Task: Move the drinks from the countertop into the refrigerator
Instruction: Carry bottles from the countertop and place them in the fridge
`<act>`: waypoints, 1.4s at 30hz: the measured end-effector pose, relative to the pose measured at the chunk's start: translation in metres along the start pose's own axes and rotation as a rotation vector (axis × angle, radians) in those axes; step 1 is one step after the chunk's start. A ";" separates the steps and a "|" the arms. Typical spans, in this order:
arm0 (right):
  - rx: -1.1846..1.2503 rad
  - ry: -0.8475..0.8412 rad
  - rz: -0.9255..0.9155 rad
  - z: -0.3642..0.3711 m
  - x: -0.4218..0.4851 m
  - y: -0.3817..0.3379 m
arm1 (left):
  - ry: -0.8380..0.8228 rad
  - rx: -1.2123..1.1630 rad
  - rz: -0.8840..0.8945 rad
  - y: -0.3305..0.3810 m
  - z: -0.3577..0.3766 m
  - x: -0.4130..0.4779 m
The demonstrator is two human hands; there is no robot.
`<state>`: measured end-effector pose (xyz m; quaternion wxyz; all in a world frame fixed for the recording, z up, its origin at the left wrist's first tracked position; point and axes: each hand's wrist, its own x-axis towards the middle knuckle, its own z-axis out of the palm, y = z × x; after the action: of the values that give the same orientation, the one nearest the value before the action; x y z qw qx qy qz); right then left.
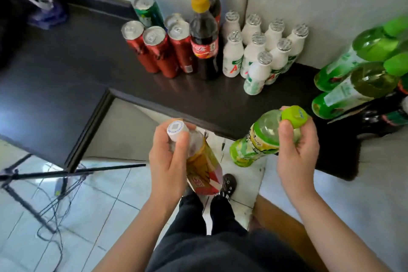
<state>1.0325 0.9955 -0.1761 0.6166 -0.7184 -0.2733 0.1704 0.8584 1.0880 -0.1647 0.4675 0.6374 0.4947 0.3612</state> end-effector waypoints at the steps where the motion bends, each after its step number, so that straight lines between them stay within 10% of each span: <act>1: 0.008 -0.037 0.015 0.004 -0.007 -0.001 | 0.025 -0.005 -0.014 -0.004 -0.013 -0.006; 20: -0.034 -0.877 -0.175 0.161 -0.274 -0.065 | 0.651 -0.078 -0.147 -0.062 -0.270 -0.244; 42: 0.020 -1.976 -0.440 0.266 -0.765 -0.125 | 1.809 -0.221 -0.425 -0.170 -0.458 -0.662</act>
<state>0.2484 0.7569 -0.1726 0.1379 -0.1842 -0.7863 0.5734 0.2205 0.5689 -0.1871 0.0190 -0.0379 0.7393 0.6720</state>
